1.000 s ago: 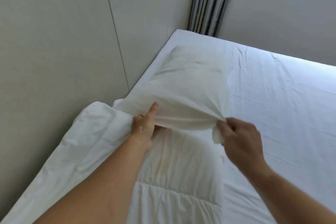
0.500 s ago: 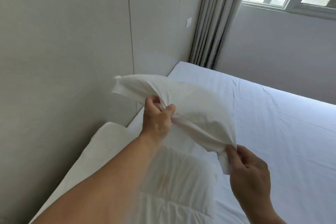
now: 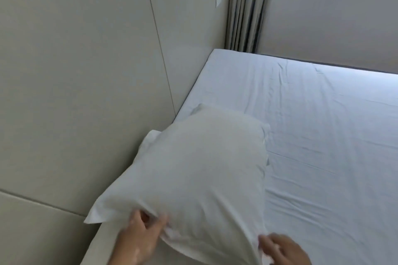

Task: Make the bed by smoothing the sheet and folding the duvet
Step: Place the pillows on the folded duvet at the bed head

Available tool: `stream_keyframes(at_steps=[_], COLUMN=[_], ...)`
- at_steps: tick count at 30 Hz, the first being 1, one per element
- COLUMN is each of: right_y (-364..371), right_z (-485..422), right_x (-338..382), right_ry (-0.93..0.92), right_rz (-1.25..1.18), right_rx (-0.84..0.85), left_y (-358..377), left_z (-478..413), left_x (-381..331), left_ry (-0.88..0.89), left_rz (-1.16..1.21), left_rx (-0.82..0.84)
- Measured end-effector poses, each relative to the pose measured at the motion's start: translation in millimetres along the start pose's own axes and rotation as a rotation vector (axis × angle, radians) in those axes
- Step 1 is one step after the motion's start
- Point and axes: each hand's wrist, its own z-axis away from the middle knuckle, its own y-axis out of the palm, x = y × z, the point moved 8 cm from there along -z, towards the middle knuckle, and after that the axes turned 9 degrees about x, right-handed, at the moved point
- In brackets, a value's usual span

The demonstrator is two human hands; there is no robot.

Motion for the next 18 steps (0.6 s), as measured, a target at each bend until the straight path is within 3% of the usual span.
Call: stream_keyframes(at_steps=[2, 4, 5, 8, 11, 15, 18], right_y=[-13, -14, -13, -9, 0, 10, 19], right_z=[-16, -39, -51, -81, -95, -106, -105], right_x=[-9, 0, 9, 37, 44, 32, 34], right_ry=[0.032, 0.086, 0.106, 0.122, 0.117, 0.087, 0.025], right_rz=[-0.106, -0.164, -0.198, -0.274, -0.316, -0.440, -0.498], right_rx=[-0.135, -0.094, -0.053, -0.022, -0.045, -0.031, -0.002], left_y=[-56, -91, -96, -89, -67, -44, -38], left_z=[-13, -28, -44, -108, -142, -156, -158], left_x=[-25, -72, -93, -119, -114, -96, -87], left_ry=[0.035, 0.192, 0.235, 0.163, 0.119, 0.089, 0.073], left_rz=[-0.183, -0.256, -0.283, -0.317, -0.157, -0.092, 0.100], left_rx=[-0.254, -0.376, -0.349, -0.057, 0.160, 0.229, 0.261])
